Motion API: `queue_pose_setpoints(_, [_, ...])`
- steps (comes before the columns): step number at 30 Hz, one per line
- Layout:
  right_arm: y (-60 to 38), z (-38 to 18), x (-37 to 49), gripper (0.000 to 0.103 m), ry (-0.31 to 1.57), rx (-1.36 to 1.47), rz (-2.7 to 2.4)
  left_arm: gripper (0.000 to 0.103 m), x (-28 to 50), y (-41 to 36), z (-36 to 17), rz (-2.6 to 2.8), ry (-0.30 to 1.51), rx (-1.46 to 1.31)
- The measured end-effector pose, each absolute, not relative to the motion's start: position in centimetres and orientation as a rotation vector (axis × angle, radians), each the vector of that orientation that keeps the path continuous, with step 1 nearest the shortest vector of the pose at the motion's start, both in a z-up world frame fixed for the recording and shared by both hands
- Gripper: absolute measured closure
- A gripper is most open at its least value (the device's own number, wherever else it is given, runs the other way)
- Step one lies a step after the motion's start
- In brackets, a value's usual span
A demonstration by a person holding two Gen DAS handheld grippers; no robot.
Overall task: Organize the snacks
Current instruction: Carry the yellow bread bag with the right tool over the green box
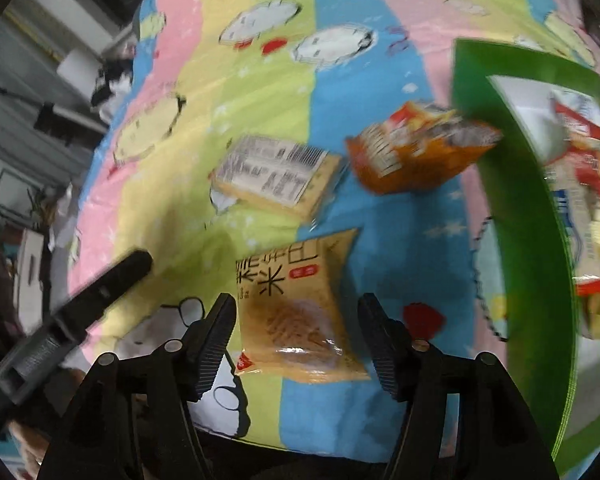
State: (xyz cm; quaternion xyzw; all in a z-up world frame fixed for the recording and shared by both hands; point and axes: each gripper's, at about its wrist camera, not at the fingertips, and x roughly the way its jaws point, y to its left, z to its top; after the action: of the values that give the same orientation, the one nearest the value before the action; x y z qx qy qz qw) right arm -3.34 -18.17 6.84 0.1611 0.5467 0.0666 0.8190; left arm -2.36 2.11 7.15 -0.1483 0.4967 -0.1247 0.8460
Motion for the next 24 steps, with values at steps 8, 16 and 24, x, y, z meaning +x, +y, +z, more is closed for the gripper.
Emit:
queue_pose_setpoints(8, [-20.8,8.1,-4.0,0.039,1.088,0.480,0.170,0.022,-3.6,-2.5,6.0,-0.412,1.123,-0.300])
queue_pose_setpoints(16, [-20.0,5.3,-3.2,0.039,1.161,0.518,0.245,0.046,-4.0,-5.5,3.9,-0.524,1.220,-0.329])
queue_pose_setpoints(24, [-19.3,3.0,-2.4,0.042,1.218,0.558,0.295,0.053,-4.4,-6.4,4.0,-0.547,1.207,-0.312])
